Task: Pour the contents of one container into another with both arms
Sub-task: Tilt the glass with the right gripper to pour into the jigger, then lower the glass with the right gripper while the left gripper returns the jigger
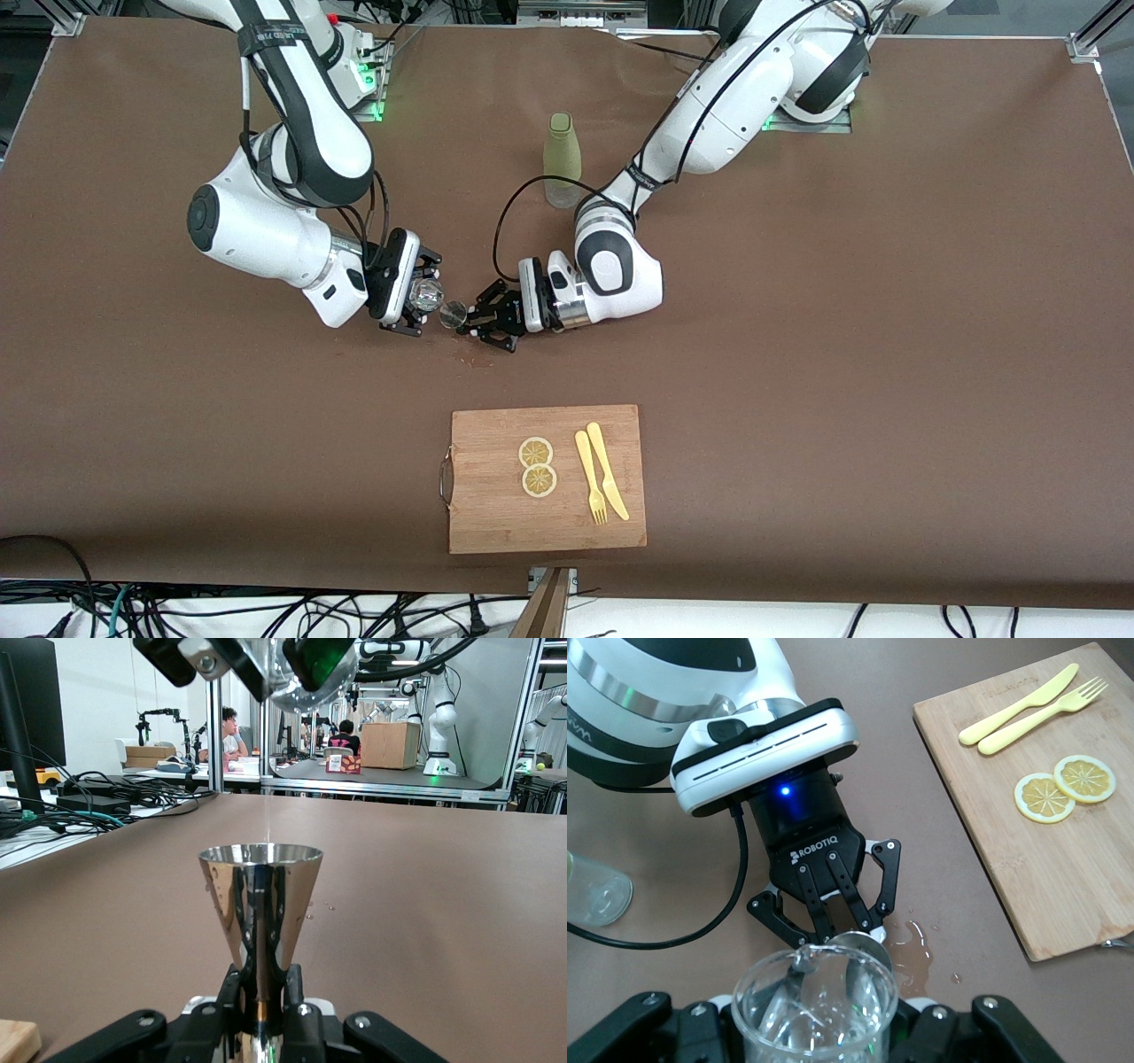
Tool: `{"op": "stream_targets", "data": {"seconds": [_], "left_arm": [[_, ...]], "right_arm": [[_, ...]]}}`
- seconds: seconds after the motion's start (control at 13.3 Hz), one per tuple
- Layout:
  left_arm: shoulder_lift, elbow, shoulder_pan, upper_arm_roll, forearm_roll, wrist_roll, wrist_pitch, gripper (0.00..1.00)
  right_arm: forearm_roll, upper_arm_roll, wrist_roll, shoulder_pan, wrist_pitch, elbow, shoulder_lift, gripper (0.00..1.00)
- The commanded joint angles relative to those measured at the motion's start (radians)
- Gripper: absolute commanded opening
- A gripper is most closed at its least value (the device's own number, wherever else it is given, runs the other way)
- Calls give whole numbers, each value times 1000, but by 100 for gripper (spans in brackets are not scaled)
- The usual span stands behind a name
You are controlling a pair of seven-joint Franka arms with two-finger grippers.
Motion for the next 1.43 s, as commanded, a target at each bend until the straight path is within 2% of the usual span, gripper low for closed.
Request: {"op": "stream_targets", "data": {"seconds": [0.0, 0.23, 0.38, 0.6, 0.83, 0.9, 1.13, 1.35], "left_arm": [[24, 53, -18, 7, -31, 1, 19, 0], [20, 50, -16, 7, -31, 0, 19, 0], [-17, 6, -4, 8, -31, -3, 16, 0], [-141, -151, 44, 24, -28, 9, 7, 0], [-276, -349, 122, 24, 15, 14, -42, 0], [-305, -402, 155, 24, 35, 14, -95, 0], [-344, -509, 272, 25, 188, 17, -278, 0], [-416, -630, 413, 48, 392, 18, -433, 0]], "right_arm": [[-10, -1, 41, 8, 1, 22, -2, 23], [9, -3, 33, 1, -2, 22, -31, 23], [67, -3, 25, -7, 0, 22, -57, 23], [122, -1, -5, -29, 4, 22, -98, 23], [193, 5, -68, -73, -6, 20, -128, 23], [210, 35, -88, -108, -6, 20, -128, 23], [317, 102, -171, -205, -9, 40, -108, 23], [346, 140, -247, -281, -75, 81, -63, 23]]}}
